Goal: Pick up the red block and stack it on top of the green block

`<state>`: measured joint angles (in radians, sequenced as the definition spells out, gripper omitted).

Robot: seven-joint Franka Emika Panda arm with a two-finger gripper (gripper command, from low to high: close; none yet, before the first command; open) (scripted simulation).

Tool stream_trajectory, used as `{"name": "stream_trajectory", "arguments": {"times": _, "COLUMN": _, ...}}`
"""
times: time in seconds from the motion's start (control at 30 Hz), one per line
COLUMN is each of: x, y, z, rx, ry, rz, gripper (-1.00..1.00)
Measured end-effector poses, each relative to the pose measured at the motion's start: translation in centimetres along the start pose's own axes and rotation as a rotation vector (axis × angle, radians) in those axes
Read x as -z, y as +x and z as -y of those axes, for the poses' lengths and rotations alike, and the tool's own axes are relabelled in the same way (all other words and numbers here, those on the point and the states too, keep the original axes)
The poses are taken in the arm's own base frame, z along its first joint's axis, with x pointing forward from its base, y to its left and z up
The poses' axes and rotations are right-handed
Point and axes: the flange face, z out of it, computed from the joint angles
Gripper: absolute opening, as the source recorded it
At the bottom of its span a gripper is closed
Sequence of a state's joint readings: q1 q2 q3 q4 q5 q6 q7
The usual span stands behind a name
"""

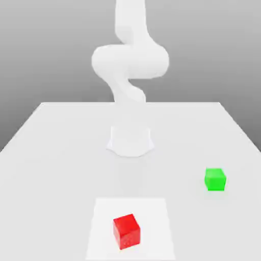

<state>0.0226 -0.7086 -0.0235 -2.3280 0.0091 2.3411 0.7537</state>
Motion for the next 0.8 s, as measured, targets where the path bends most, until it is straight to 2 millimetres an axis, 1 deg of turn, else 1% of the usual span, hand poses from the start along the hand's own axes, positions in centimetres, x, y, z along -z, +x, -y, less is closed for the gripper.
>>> {"name": "stream_trajectory", "arguments": {"times": 0.1, "x": -6.8, "y": -0.5, "z": -0.9, "rx": 0.041, "ry": -0.051, "rz": 0.086, "gripper": 0.00}}
{"name": "stream_trajectory", "arguments": {"times": 0.2, "x": -13.0, "y": -1.7, "z": -2.3, "rx": 0.082, "ry": -0.101, "rz": 0.167, "gripper": 0.00}}
{"name": "stream_trajectory", "arguments": {"times": 0.3, "x": -18.8, "y": -3.6, "z": -4.2, "rx": 0.122, "ry": -0.152, "rz": 0.245, "gripper": 0.00}}
{"name": "stream_trajectory", "arguments": {"times": 0.43, "x": -25.7, "y": -6.8, "z": -7.3, "rx": 0.178, "ry": -0.223, "rz": 0.346, "gripper": 0.00}}
{"name": "stream_trajectory", "arguments": {"times": 0.53, "x": -30.3, "y": -9.7, "z": -10.2, "rx": 0.221, "ry": -0.278, "rz": 0.420, "gripper": 0.00}}
{"name": "stream_trajectory", "arguments": {"times": 0.6, "x": -33.0, "y": -11.7, "z": -12.3, "rx": 0.251, "ry": -0.316, "rz": 0.468, "gripper": 0.00}}
{"name": "stream_trajectory", "arguments": {"times": 0.73, "x": -37.3, "y": -16.0, "z": -17.2, "rx": 0.312, "ry": -0.395, "rz": 0.562, "gripper": 0.00}}
{"name": "stream_trajectory", "arguments": {"times": 0.8, "x": -39.2, "y": -17.6, "z": -18.9, "rx": 0.328, "ry": -0.414, "rz": 0.584, "gripper": 0.00}}
